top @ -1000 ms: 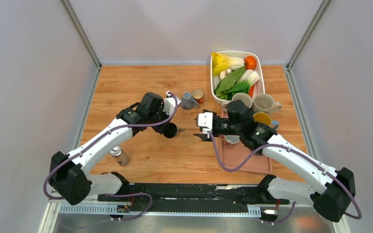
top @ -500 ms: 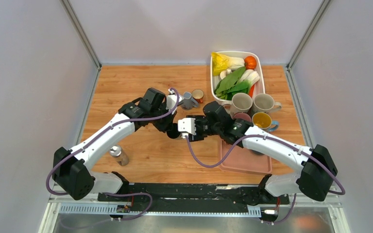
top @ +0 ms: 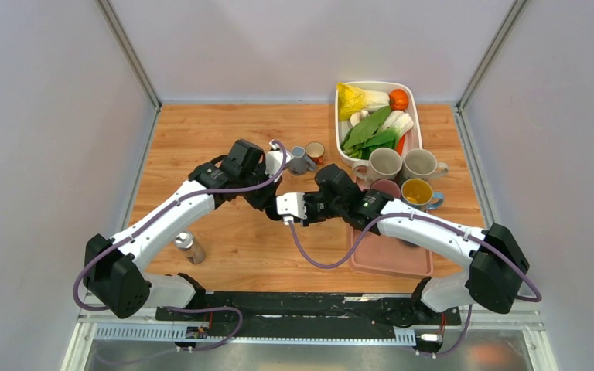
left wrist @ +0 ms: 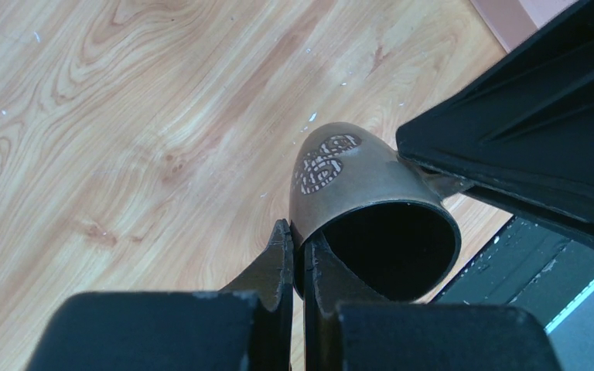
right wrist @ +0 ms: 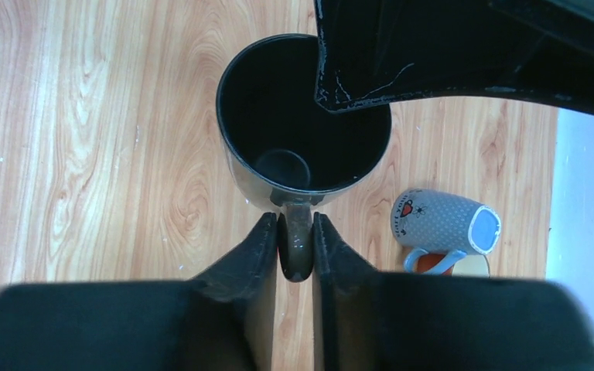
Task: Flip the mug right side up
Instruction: Turn over the cup at the center of the board, then place the cup on the tray.
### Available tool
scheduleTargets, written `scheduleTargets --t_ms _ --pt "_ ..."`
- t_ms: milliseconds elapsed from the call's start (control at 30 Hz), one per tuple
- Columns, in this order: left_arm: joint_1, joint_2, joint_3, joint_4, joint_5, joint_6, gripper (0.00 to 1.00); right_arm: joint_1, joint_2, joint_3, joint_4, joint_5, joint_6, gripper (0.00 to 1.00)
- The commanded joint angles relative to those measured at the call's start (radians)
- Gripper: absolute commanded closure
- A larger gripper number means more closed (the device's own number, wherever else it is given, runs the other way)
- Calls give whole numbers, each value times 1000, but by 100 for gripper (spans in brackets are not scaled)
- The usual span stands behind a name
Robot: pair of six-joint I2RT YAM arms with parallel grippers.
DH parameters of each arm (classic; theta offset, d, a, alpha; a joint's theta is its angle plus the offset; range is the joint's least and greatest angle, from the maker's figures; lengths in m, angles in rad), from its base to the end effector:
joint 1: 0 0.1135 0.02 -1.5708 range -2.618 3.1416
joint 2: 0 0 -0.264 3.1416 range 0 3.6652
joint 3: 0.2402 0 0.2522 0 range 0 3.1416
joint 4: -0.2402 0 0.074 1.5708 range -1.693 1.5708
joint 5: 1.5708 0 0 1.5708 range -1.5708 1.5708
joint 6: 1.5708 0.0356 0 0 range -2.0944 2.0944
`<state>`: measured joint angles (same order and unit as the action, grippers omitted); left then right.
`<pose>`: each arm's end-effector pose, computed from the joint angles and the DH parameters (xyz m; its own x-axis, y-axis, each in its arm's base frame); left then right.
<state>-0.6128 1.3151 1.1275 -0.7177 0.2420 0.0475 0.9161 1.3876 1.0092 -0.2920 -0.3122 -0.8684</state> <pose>0.2177 -0.1635 0.2968 -0.6105 0.4856 -0.6257 0.7092 0.6868 -0.1590 0.1778 0.2496 0.2713 0.4436 -0.6150 -0.6519 -0.8711 -0.1251 -0.4748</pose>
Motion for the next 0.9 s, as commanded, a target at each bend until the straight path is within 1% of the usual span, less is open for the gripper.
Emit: scheduleTargets --t_ms 0,33,67,100,133,167,200,267,333,367,400,433,467,500,567,700,867 --pt "-2 -3 58 52 14 11 100 8 1 18 36 -2 -10 90" --pt "-1 -3 57 56 13 9 100 8 0 14 43 2 -12 98" --pt "-1 -3 56 56 15 8 100 8 -4 7 51 9 -14 100" --pt "0 -4 55 58 16 7 98 7 -8 0 57 17 -18 100" --pt "1 -5 57 56 15 7 85 8 -16 -6 60 26 -20 100" --pt "5 -6 59 53 15 7 77 4 -26 -12 62 35 -17 100" --pt "7 -8 63 53 13 7 62 -1 -44 -16 63 37 -10 100" --pt "25 -22 66 55 14 5 50 -20 -79 -17 55 28 14 100" --pt "59 -48 65 72 29 -8 45 -46 -120 -3 3 8 26 100" --pt "97 -68 63 92 45 -24 45 -64 -143 11 -38 -15 32 100" --pt "119 -77 62 104 88 -32 43 -90 -171 28 -87 -58 37 100" --pt "168 -96 59 130 128 -56 42 -118 -197 42 -134 -107 43 100" --pt "190 -105 51 147 143 -69 40 -145 -231 56 -173 -148 54 100" --pt "222 -121 41 180 152 -82 40 -169 -281 64 -206 -184 66 100" --pt "245 -140 23 221 127 -67 39 -211 -361 72 -255 -234 92 100" --pt "251 -136 15 261 85 -48 39 -277 -493 90 -362 -215 134 100" --pt "252 -95 23 276 104 -61 40 -373 -626 75 -540 -160 117 100"
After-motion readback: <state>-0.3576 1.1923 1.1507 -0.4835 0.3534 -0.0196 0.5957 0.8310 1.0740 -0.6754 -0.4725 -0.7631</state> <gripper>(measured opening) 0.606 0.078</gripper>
